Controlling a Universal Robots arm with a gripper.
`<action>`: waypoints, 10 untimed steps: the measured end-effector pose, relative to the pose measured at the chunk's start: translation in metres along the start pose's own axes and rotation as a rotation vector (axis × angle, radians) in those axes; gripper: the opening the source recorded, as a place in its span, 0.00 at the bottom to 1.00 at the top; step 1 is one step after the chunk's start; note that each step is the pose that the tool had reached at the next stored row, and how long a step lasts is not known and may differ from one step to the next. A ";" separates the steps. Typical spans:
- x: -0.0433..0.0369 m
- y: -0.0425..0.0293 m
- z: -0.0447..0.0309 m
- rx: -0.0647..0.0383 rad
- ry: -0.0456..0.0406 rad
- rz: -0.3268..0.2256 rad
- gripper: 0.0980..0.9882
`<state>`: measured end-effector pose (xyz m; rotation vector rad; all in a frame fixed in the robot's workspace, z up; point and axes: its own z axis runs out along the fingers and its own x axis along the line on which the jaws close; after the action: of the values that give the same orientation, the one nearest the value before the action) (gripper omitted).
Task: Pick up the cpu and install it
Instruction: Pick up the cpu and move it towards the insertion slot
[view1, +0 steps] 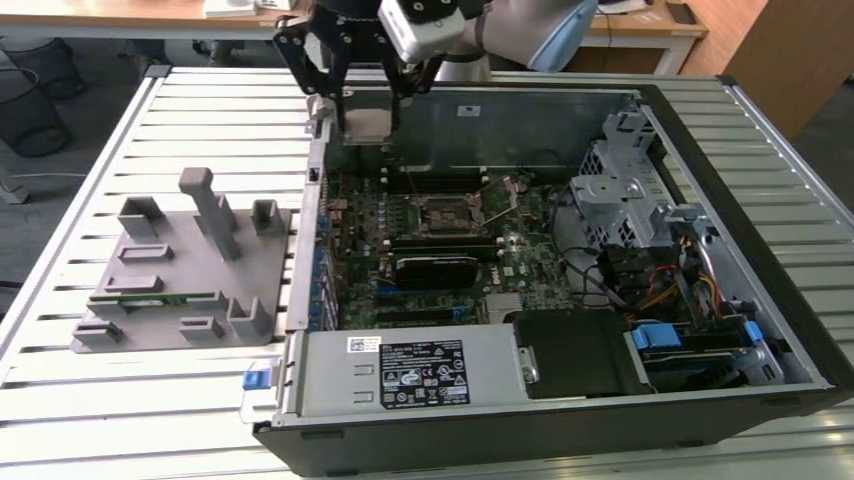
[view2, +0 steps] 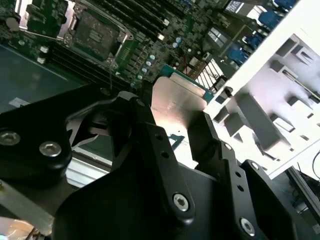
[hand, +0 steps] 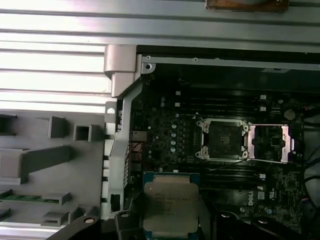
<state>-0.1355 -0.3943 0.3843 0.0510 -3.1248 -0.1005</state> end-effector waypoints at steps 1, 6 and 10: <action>-0.0045 0.0001 0.0003 0.000 -0.0001 0.000 0.48; -0.0269 0.0017 0.0017 0.000 0.0000 0.000 0.48; -0.0408 0.0065 0.0034 0.000 -0.0001 0.000 0.48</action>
<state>-0.0949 -0.3862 0.3808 0.0510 -3.1249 -0.1006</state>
